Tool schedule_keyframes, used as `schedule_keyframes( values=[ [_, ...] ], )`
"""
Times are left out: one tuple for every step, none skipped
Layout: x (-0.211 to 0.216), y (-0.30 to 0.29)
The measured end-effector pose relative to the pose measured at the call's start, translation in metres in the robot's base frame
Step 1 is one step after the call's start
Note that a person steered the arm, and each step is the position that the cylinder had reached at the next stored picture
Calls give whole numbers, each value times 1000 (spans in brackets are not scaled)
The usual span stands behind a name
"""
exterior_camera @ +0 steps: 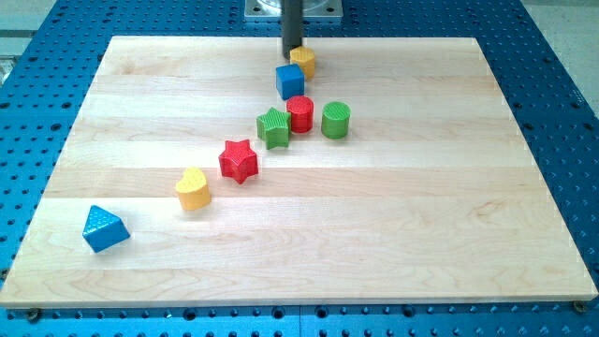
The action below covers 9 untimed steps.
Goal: Slide the hexagon above the green circle
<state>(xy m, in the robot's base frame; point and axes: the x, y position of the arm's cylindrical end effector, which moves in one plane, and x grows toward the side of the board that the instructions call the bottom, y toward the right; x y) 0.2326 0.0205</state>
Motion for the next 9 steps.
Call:
schedule_keyframes(
  values=[
    [11,45],
    [4,45],
    [-9,-10],
    [-5,-33],
    [1,6],
    [18,9],
    [19,-16],
    [27,-18],
    [40,2]
  ],
)
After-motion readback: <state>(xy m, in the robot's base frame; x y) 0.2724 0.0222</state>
